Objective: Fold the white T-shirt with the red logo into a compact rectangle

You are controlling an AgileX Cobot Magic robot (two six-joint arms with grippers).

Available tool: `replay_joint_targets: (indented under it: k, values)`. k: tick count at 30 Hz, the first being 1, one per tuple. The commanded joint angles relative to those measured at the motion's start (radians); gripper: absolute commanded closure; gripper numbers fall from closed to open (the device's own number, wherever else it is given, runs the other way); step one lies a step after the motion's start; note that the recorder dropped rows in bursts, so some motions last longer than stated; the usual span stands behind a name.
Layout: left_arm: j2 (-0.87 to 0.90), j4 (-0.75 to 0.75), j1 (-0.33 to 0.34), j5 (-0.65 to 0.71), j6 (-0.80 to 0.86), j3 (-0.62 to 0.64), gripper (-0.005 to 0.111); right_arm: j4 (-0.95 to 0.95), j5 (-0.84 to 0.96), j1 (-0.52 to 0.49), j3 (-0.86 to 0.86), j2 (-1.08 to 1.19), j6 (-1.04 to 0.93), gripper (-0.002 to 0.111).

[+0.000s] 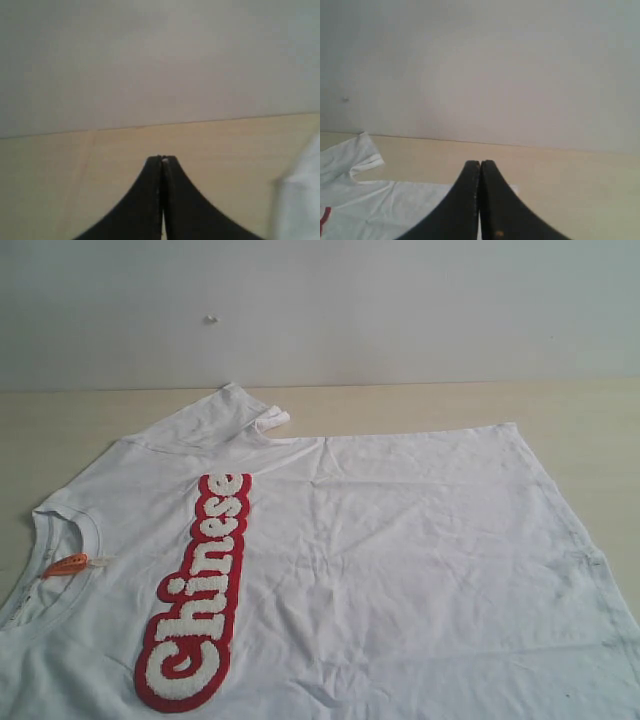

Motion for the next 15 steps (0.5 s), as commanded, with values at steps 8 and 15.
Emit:
replay_joint_targets:
  k: [8, 15]
  values:
    - [0.387, -1.771, 0.011, 0.696, 2.151, -0.496, 0.107, 0.000, 0.491, -0.004, -0.356, 0.473, -0.204, 0.108]
    - [0.415, -1.873, -0.080, 0.948, 2.521, -0.511, 0.107, -0.012, 0.563, 0.008, -0.342, 0.622, -0.554, 0.108]
